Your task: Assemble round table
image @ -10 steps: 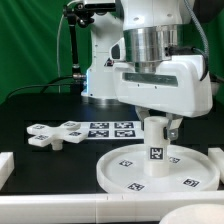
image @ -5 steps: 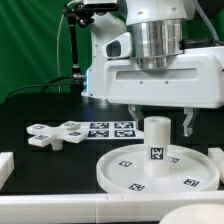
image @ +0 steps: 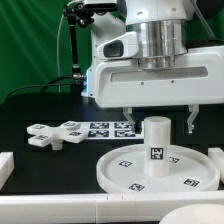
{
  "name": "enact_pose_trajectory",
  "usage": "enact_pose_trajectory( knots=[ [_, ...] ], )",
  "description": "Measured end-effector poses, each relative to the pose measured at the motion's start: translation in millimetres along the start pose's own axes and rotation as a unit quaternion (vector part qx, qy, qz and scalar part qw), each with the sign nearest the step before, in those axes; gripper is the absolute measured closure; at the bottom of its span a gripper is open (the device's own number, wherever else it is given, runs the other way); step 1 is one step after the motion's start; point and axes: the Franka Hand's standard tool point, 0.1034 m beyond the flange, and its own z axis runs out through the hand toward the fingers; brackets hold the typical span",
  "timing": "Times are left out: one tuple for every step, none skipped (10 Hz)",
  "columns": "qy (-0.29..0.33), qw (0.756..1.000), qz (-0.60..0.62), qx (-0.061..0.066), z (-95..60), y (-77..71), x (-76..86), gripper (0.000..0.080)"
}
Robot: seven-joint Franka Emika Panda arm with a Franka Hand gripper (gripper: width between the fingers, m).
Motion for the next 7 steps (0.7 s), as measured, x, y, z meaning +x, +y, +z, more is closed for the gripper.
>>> enact_pose_trajectory(
  knots=[
    [-0.002, 0.999, -0.052, -0.001, 0.1, 0.6, -0.3, 0.0151],
    [-0.002, 0.996, -0.091, -0.001, 0.0, 1.3, -0.1, 0.0151],
    [-0.001, 0.994, -0.111, -0.001, 0.1, 1.5, 0.0, 0.0151],
    [-0.001, 0.988, -0.157, -0.002, 0.1, 2.3, 0.1, 0.0151],
    [-0.002, 0.983, -0.184, -0.002, 0.2, 2.8, 0.1, 0.0151],
    [-0.002, 0.976, -0.219, -0.004, 0.1, 3.6, 0.3, 0.0151],
    [-0.002, 0.966, -0.259, -0.008, -0.1, 3.3, 0.6, 0.0151]
  ],
)
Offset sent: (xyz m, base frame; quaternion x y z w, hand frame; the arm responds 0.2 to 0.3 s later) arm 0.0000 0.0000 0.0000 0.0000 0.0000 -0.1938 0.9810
